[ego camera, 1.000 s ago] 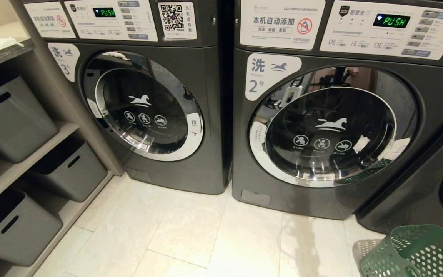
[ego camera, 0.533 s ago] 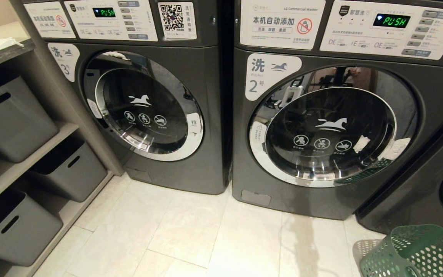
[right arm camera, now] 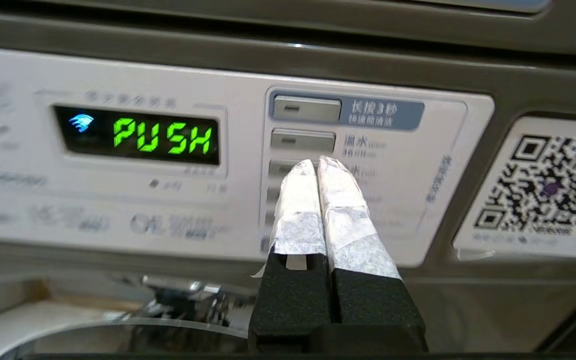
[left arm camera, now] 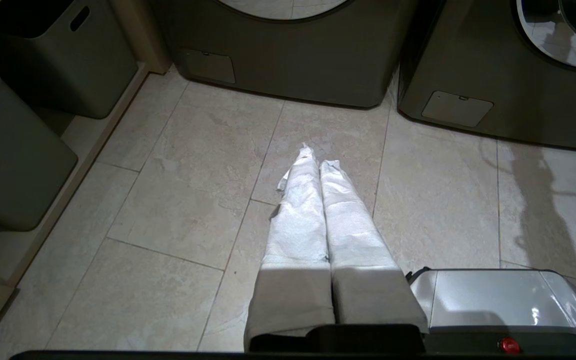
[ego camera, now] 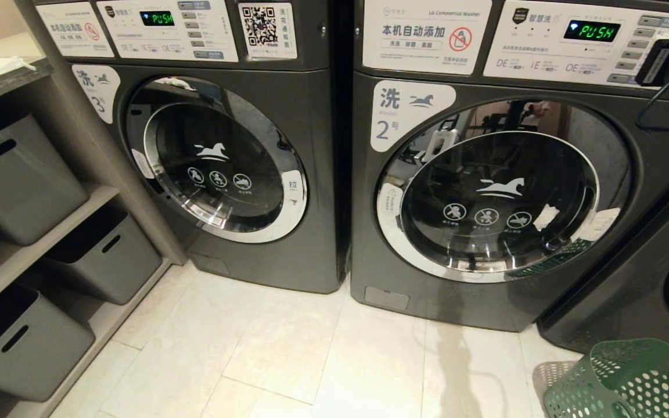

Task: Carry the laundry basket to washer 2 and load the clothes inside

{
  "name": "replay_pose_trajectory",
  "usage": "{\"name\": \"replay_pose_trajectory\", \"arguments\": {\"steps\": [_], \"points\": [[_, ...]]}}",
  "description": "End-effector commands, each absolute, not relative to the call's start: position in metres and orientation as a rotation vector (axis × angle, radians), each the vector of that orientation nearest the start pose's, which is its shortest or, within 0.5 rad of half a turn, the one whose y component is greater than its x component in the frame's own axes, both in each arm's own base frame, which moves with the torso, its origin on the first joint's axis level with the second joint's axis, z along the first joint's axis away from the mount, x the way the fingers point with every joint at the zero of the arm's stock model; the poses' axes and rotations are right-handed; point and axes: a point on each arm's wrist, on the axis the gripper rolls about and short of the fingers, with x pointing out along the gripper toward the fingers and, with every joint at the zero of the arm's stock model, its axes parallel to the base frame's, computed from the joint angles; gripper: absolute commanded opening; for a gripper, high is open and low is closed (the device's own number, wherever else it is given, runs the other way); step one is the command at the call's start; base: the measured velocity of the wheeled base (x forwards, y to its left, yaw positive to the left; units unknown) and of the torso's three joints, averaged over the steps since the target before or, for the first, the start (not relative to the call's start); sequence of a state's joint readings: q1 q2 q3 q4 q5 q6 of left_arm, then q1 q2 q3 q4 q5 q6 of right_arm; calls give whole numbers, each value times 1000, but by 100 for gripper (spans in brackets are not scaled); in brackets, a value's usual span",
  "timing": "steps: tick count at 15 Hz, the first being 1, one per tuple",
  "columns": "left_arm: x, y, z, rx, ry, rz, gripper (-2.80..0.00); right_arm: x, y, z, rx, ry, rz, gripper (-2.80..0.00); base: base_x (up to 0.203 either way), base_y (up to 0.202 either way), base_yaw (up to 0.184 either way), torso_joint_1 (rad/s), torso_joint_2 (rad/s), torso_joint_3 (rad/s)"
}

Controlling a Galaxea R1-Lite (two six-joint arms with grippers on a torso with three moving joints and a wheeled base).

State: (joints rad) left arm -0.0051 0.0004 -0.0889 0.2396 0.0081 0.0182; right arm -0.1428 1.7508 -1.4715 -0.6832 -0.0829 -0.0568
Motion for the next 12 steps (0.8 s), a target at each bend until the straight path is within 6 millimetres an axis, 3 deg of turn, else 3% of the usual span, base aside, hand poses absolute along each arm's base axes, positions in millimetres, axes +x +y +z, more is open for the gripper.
{"name": "replay_pose_trajectory", "arguments": {"steps": [1,7,12], "points": [[-31,0,75,19,150,1,-280,360,-56,347,-65,-377,-248,-280,0,0,0,0,0,0],[-31,0,75,19,150,2,-280,374,-58,341,-61,-370,-247,-280,0,0,0,0,0,0],[-31,0,75,19,150,1,-280,366,-55,344,-62,-368,-240,-280,0,0,0,0,0,0]]}}
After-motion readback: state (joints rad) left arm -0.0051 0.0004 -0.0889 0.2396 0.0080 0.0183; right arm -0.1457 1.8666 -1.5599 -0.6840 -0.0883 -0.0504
